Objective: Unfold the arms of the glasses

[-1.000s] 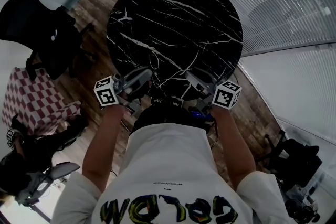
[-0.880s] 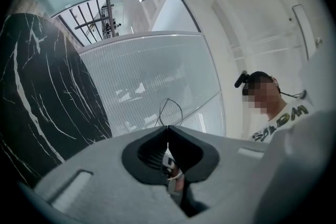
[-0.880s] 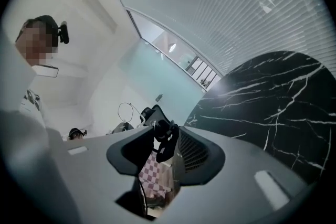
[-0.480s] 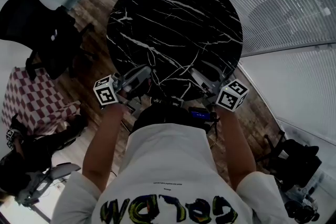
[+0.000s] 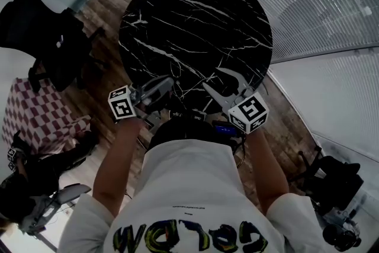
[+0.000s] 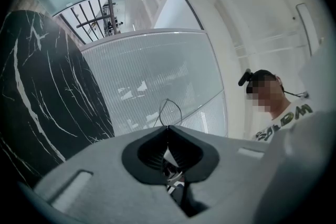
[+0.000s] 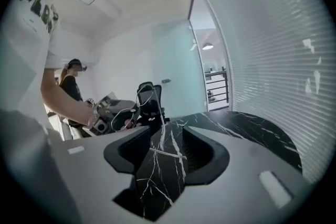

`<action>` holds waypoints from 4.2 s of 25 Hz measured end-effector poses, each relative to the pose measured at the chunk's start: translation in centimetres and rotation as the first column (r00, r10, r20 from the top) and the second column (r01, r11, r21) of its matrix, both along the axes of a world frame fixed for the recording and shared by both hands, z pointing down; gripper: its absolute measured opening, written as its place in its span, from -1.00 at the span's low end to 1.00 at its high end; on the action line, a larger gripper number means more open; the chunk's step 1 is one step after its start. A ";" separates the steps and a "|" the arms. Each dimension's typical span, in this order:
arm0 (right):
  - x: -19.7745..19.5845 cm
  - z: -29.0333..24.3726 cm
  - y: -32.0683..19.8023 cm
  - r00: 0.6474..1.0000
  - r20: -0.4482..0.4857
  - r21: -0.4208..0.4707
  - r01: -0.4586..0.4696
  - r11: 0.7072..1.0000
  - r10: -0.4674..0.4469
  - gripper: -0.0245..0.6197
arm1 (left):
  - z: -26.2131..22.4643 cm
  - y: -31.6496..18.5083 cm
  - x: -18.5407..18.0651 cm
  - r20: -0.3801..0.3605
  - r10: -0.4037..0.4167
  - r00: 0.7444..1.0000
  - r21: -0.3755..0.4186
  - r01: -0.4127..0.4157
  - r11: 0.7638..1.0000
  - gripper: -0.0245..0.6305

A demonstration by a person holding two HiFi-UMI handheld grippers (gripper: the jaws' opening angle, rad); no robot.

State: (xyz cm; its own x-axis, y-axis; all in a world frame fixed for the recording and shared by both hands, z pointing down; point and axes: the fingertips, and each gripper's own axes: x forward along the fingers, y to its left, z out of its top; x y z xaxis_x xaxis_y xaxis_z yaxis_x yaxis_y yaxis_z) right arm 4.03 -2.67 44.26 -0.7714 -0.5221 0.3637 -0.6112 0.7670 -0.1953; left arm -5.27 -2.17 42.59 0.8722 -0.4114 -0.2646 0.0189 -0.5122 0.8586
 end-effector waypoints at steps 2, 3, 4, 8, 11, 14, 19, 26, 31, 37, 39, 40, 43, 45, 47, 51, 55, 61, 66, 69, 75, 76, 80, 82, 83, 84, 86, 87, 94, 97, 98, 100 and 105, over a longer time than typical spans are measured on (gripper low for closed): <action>-0.7 0.7 0.1 0.997 -0.063 0.018 0.034 0.999 -0.033 -0.33 | 0.2 0.2 0.4 0.007 0.011 1.000 -0.002 -0.011 1.000 -0.90; -0.9 1.2 0.2 0.994 -0.096 0.023 0.048 0.999 -0.045 -0.35 | 0.2 0.3 0.6 0.010 0.016 1.000 -0.003 -0.016 1.000 -0.90; -1.0 1.7 0.2 0.990 -0.129 0.027 0.059 0.998 -0.055 -0.38 | 0.2 0.3 0.7 0.014 0.021 1.000 -0.004 -0.021 1.000 -0.90; -0.9 2.9 0.3 0.970 -0.233 0.047 0.085 0.995 -0.072 -0.53 | 0.3 0.6 1.1 0.032 0.043 0.999 -0.006 -0.043 0.999 -0.90; -0.6 3.3 0.4 0.951 -0.300 0.073 0.104 0.992 -0.077 -0.72 | 0.4 1.0 1.4 0.047 0.057 0.997 -0.008 -0.057 0.998 -0.90; -0.4 3.5 0.4 0.942 -0.325 0.082 0.113 0.990 -0.080 -0.86 | 0.6 1.3 1.5 0.053 0.067 0.996 -0.013 -0.067 0.998 -0.90; 0.3 3.5 -0.1 0.939 -0.337 0.084 0.098 0.992 -0.064 -0.88 | 1.0 1.4 1.5 0.066 0.084 0.994 -0.029 -0.082 0.996 -0.90; 1.9 3.3 -1.1 0.929 -0.367 0.107 0.086 0.991 -0.041 -0.87 | 1.6 2.2 2.1 0.075 0.136 0.988 -0.059 -0.131 0.990 -0.90; 2.7 3.4 -1.4 0.889 -0.457 0.157 0.125 0.980 -0.040 -0.85 | 2.2 3.2 2.6 0.074 0.173 0.982 -0.081 -0.167 0.983 -0.90; 3.2 4.0 -1.4 0.860 -0.509 0.174 0.156 0.972 -0.047 -0.84 | 3.0 4.4 2.9 0.074 0.206 0.976 -0.105 -0.198 0.974 -0.90; 3.2 4.1 -1.3 0.856 -0.514 0.176 0.162 0.971 -0.050 -0.84 | 3.1 4.6 3.0 0.074 0.213 0.974 -0.110 -0.204 0.973 -0.90; 3.2 4.1 -1.3 0.854 -0.517 0.176 0.166 0.970 -0.052 -0.84 | 3.1 4.7 3.0 0.074 0.217 0.973 -0.112 -0.208 0.972 -0.90; 3.3 4.1 -1.2 0.849 -0.526 0.178 0.176 0.968 -0.057 -0.83 | 3.1 5.0 3.2 0.074 0.233 0.970 -0.120 -0.223 0.967 -0.90; 3.4 4.1 -1.2 0.846 -0.531 0.180 0.180 0.967 -0.059 -0.82 | 3.2 5.2 3.2 0.076 0.239 0.968 -0.124 -0.229 0.966 -0.90; 3.4 4.1 -1.2 0.843 -0.534 0.180 0.186 0.966 -0.062 -0.82 | 3.2 5.2 3.2 0.073 0.236 0.969 -0.125 -0.225 0.966 -0.90; 3.2 4.5 -0.9 0.849 -0.523 0.160 0.185 0.970 -0.076 -0.66 | 3.0 5.0 3.1 0.055 0.211 0.976 -0.124 -0.203 0.971 -0.90; 2.9 4.6 -0.6 0.865 -0.494 0.139 0.177 0.974 -0.087 -0.45 | 2.9 4.9 3.2 0.036 0.203 0.979 -0.124 -0.197 0.973 -0.90; 3.0 4.0 -0.5 0.897 -0.435 0.131 0.150 0.980 -0.079 -0.25 | 3.2 4.3 3.2 0.022 0.183 0.983 -0.142 -0.178 0.974 -0.90; 4.6 3.2 -1.0 0.935 -0.354 0.149 0.031 0.988 0.025 -0.28 | 5.2 3.6 3.0 0.032 0.163 0.986 -0.174 -0.155 0.973 -0.90; 5.0 3.9 -0.6 0.937 -0.347 0.129 0.002 0.992 0.043 -0.31 | 6.9 2.9 3.1 0.040 0.155 0.987 -0.196 -0.145 0.970 -0.90; 4.4 6.6 0.7 0.934 -0.357 0.063 0.007 0.998 0.016 -0.37 | 11.2 1.7 4.1 0.080 0.180 0.981 -0.250 -0.155 0.956 -0.90; 4.2 7.0 0.9 0.932 -0.363 0.055 0.011 0.998 0.010 -0.39 | 11.8 1.5 4.3 0.083 0.183 0.980 -0.257 -0.156 0.954 -0.90; 3.3 8.9 1.7 0.931 -0.366 0.019 0.023 1.000 -0.014 -0.45 | 14.3 1.4 5.0 0.094 0.207 0.974 -0.310 -0.169 0.936 -0.90; 3.0 9.8 1.8 0.931 -0.366 0.001 0.022 1.000 -0.020 -0.50 | 15.8 1.3 5.3 0.107 0.214 0.971 -0.349 -0.164 0.922 -0.90; 2.9 10.3 1.8 0.930 -0.367 -0.009 0.022 1.000 -0.023 -0.53 | 16.5 1.3 5.3 0.110 0.216 0.970 -0.371 -0.162 0.915 -0.90; 2.8 10.8 1.9 0.929 -0.368 -0.019 0.021 1.000 -0.027 -0.58 | 17.1 1.2 5.4 0.121 0.220 0.968 -0.373 -0.161 0.914 -0.90; 2.6 11.8 1.9 0.928 -0.370 -0.040 0.020 0.999 -0.033 -0.65 | 18.2 0.8 5.5 0.164 0.227 0.960 -0.345 -0.159 0.925 -0.90; 2.5 12.2 1.9 0.928 -0.372 -0.049 0.019 0.999 -0.035 -0.71 | 18.7 0.7 5.6 0.179 0.228 0.957 -0.345 -0.156 0.925 -0.90; 1.7 14.7 1.7 0.923 -0.380 -0.101 0.027 0.994 -0.064 -0.91 | 21.8 0.1 5.7 0.226 0.237 0.945 -0.389 -0.136 0.911 -0.90; 1.6 15.5 1.7 0.922 -0.380 -0.122 0.031 0.992 -0.075 -0.91 | 22.9 0.0 5.6 0.239 0.245 0.939 -0.409 -0.132 0.903 -0.90; 1.6 15.8 1.6 0.922 -0.380 -0.128 0.031 0.991 -0.078 -0.91 | 23.2 0.0 5.6 0.245 0.246 0.938 -0.413 -0.129 0.902 -0.90; 1.6 16.3 1.4 0.922 -0.379 -0.140 0.027 0.990 -0.079 -0.91 | 23.8 -0.2 5.5 0.261 0.246 0.934 -0.415 -0.122 0.901 -0.90; 1.9 17.3 1.1 0.927 -0.368 -0.170 0.005 0.985 -0.068 -0.91 | 25.4 -0.7 5.3 0.327 0.249 0.911 -0.429 -0.091 0.898 -0.89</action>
State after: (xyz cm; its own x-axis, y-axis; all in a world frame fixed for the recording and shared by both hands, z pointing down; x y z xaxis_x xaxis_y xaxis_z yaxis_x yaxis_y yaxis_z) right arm 5.90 -1.55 61.51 -0.5816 -0.4053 0.7053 -0.6359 0.7673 -0.0834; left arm 0.07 -2.84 67.95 0.9387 -0.2481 0.2395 -0.2804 -0.1452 0.9488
